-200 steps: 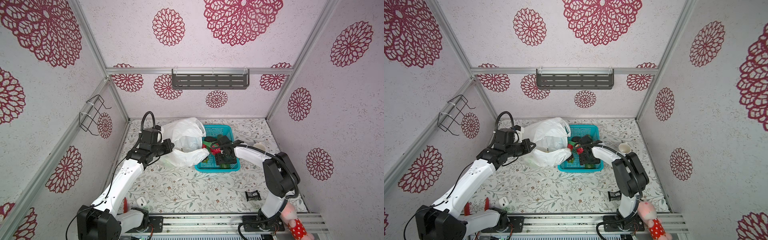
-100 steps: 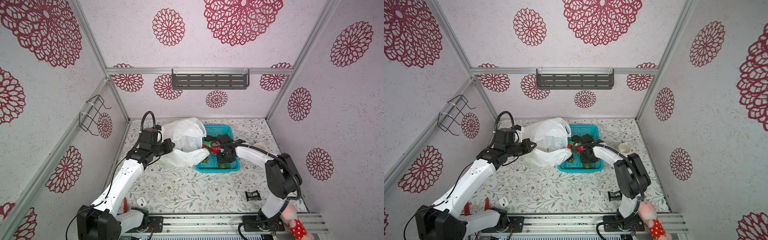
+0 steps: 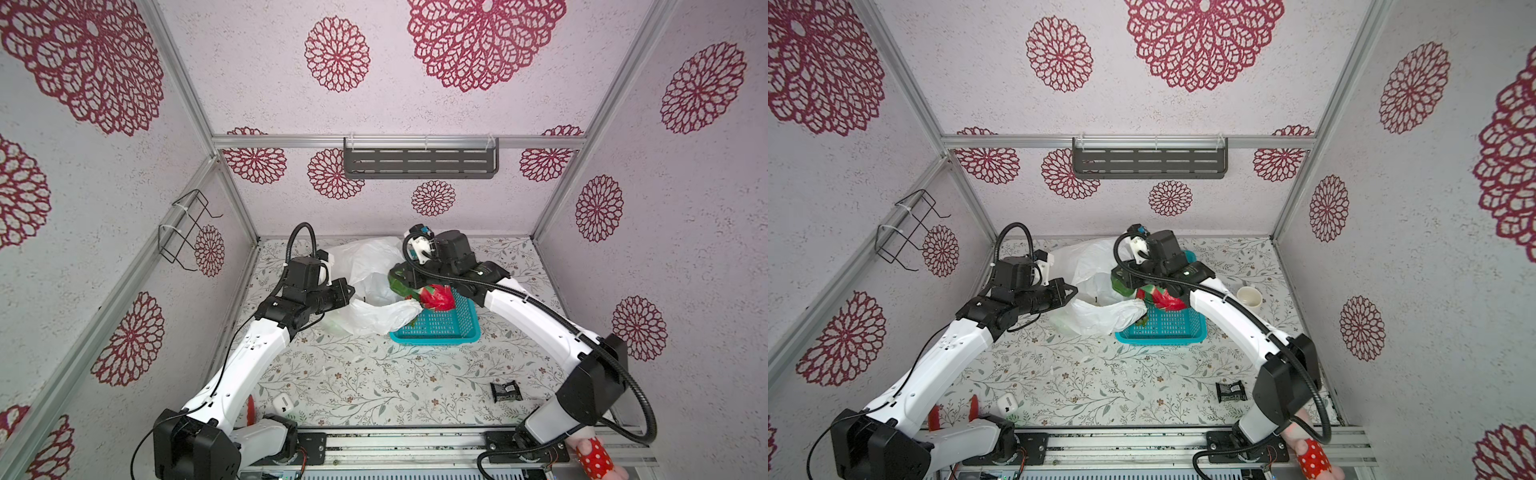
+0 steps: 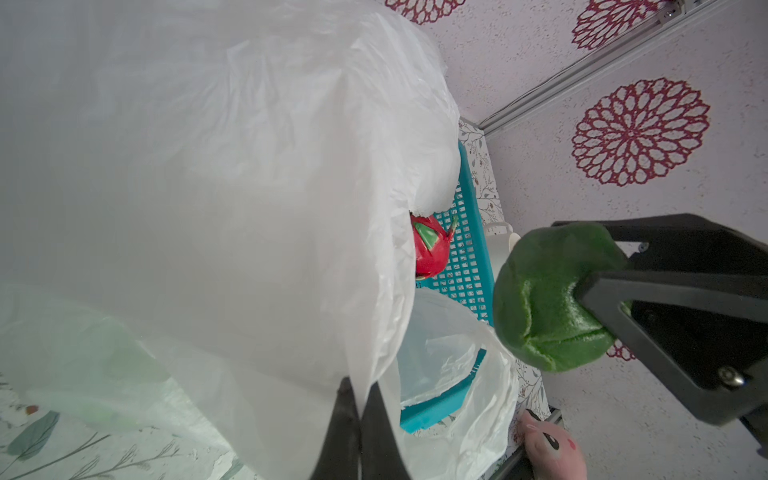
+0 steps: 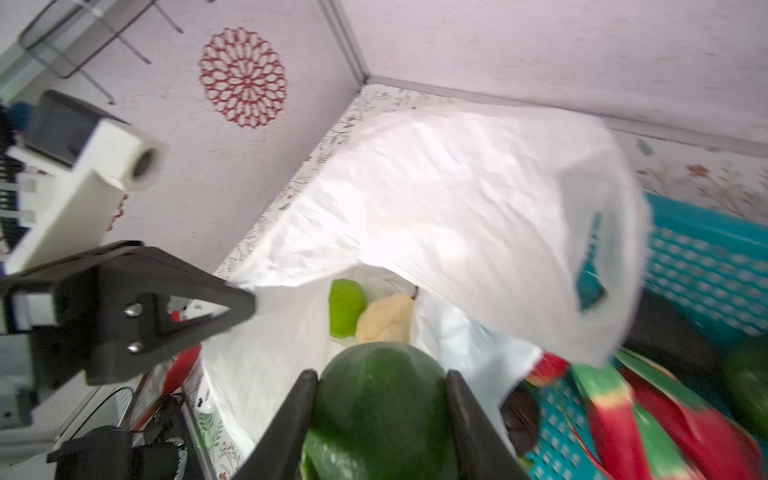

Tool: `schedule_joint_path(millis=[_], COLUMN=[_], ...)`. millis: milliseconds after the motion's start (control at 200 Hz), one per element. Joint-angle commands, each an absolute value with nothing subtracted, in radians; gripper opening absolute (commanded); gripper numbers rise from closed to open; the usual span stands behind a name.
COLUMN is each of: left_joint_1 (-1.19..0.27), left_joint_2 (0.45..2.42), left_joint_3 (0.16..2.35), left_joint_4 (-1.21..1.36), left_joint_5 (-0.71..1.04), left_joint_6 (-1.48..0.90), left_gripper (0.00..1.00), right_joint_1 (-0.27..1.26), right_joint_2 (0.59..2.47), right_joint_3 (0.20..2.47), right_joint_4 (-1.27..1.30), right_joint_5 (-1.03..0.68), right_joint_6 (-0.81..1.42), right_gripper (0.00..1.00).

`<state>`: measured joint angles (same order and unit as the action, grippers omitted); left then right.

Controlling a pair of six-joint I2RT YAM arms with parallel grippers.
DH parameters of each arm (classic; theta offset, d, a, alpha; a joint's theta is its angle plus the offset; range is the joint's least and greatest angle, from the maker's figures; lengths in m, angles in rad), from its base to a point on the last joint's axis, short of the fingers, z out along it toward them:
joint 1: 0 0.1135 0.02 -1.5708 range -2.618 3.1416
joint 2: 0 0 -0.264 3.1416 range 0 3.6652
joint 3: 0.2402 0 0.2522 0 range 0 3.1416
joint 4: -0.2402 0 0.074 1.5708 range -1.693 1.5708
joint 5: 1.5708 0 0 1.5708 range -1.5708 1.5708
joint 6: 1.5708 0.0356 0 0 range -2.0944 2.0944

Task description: Place the fruits into the plastic bag

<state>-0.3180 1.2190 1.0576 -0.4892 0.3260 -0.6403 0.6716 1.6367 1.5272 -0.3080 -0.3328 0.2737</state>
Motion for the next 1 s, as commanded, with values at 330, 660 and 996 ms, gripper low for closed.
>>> schedule_joint_path(millis=[330,660,996], left_joint_1=[-0.341,-0.323,-0.324], left_joint_2=[1.171,1.155,1.177], left_joint_3=[1.037,1.055,1.009], left_joint_4=[-0.425,-0.511,-0.443], left_joint_5=[0.305,0.368,0.360], left_joint_6=[-0.642,-0.552,-0.596], left_gripper=[0.00,0.00,0.00], right_joint_1=[0.798,0.785,0.767], right_joint_2=[1.846,2.014,2.095], right_joint_3=[1.684,1.880,1.919], right_joint_4=[-0.624,-0.611,-0.585], right_joint_5=[-0.657,-0.445,-0.434], right_joint_6=[0.045,0.158,0.228], right_gripper=[0.35,0.38,0.60])
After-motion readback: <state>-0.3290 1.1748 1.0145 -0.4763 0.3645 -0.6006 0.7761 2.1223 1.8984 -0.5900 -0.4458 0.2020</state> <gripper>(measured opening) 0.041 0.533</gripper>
